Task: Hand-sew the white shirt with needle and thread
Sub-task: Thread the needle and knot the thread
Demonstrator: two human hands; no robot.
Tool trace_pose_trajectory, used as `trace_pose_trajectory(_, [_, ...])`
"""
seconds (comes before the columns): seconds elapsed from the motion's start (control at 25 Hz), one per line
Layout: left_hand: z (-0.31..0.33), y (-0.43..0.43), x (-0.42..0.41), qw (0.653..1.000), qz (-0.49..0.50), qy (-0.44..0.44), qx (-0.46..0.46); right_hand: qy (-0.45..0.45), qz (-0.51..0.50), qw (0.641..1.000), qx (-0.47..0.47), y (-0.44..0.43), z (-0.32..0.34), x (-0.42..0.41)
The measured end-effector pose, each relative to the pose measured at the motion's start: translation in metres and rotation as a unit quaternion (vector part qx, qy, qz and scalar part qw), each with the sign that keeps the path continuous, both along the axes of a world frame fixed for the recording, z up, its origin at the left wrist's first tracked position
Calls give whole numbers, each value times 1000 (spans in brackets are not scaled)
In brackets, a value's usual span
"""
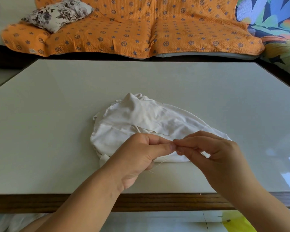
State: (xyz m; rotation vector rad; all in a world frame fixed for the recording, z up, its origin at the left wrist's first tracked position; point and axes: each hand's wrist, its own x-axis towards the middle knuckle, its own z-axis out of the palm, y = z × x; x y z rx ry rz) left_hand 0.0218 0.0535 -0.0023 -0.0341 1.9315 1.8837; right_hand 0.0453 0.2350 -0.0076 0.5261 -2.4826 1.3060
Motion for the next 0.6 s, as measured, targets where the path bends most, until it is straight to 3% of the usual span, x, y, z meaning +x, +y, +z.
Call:
trace_pose_trajectory(0.36, [-2, 9, 4, 996, 27, 74, -39, 50, -81, 988, 124, -4, -7, -2])
trace_pose_trajectory(0.44, [-2, 9, 5, 996, 24, 73, -46, -46, -70, 994, 67, -5, -4, -3])
trace_pose_trajectory(0.52, [-2, 7, 4, 997, 19, 60, -39, -190, -43, 977, -82, -4, 5, -4])
trace_pose_trajectory(0.6, [0, 6, 5, 998, 20, 46, -35, -216, -51, 963, -153, 4, 9, -5])
